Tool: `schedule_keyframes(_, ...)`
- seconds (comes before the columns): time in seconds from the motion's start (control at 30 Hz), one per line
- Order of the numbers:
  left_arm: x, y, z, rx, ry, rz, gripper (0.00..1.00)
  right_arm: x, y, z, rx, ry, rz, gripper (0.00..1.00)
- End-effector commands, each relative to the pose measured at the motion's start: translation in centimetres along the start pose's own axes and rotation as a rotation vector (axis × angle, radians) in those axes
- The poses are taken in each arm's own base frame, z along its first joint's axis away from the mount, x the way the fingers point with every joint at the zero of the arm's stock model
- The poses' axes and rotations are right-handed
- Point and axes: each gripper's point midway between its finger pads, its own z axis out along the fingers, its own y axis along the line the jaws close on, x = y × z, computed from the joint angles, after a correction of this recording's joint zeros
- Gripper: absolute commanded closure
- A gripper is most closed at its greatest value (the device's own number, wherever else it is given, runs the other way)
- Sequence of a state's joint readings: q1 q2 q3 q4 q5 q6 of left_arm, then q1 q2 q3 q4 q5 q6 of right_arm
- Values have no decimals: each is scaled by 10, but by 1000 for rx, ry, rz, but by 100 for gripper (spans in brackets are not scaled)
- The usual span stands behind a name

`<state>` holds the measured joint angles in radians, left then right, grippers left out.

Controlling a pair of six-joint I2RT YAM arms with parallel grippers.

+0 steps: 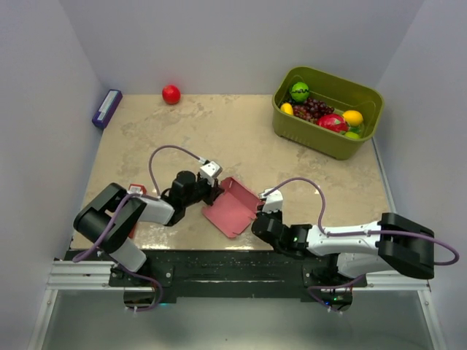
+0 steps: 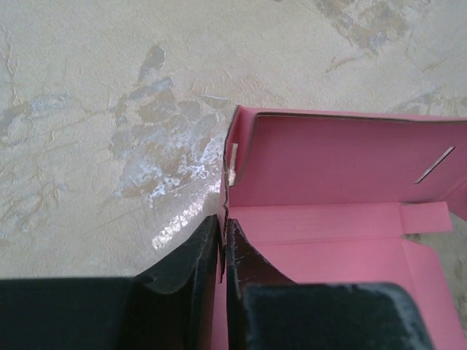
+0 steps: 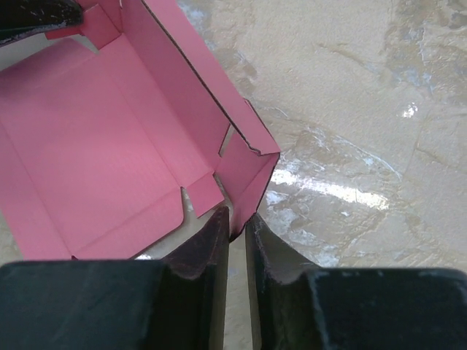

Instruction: Fold the paper box

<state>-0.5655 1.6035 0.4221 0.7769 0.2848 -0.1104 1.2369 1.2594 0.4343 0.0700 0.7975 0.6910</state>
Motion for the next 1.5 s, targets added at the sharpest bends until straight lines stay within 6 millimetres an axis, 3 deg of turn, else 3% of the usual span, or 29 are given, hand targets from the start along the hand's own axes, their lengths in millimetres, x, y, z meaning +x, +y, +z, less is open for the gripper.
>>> schedule_keyframes(0.0, -11, -8, 6, -76, -12, 61, 96, -10, 1, -1, 29, -12, -3, 72)
schedule_keyframes(0.03, -9, -7, 6, -109, -4, 63, 98, -12, 2, -2, 31, -15, 4, 58)
schedule_keyframes(0.1, -1, -5, 5, -206, 13, 62, 100, -16, 1, -5, 38, -9, 8, 43)
schedule_keyframes(0.13, 0, -4, 4, -236, 11, 52, 100, -21, 1, -7, 37, -17, 23, 31)
schedule_keyframes(0.23, 7, 8, -4, -372, -4, -13, 100, -33, -1, -17, 43, -18, 64, 20)
schedule_keyframes(0.3, 10, 17, -14, -447, -27, -80, 100, -41, -6, -26, 64, -3, 102, 18)
schedule_keyframes(0.43, 13, 26, -29, -544, -67, -170, 100, -81, 5, -49, 8, -26, 244, 18)
schedule_keyframes(0.53, 12, 29, -35, -606, -95, -204, 100, -108, 35, -64, -119, -22, 346, 18)
schedule_keyframes(0.6, 13, 31, -40, -650, -105, -217, 100, -118, 62, -68, -214, 10, 409, 17)
schedule_keyframes(0.67, 13, 31, -42, -681, -124, -231, 100, -139, 92, -74, -306, 15, 516, 17)
schedule_keyframes(0.7, 14, 32, -43, -697, -123, -234, 100, -135, 107, -72, -344, 50, 525, 17)
schedule_keyframes(0.73, 14, 32, -44, -706, -131, -248, 100, -148, 120, -73, -381, 42, 599, 18)
schedule_keyframes(0.8, 16, 34, -47, -734, -136, -251, 100, -142, 131, -61, -376, 72, 634, 22)
schedule_keyframes(1.03, 20, 29, -49, -756, -156, -270, 100, -137, 100, -2, -294, 64, 986, 33)
schedule_keyframes(1.27, 22, 23, -49, -752, -162, -268, 100, -122, 70, 37, -177, 47, 1148, 38)
schedule_keyframes(1.47, 23, 19, -48, -748, -165, -262, 100, -122, 47, 59, -82, -5, 1204, 43)
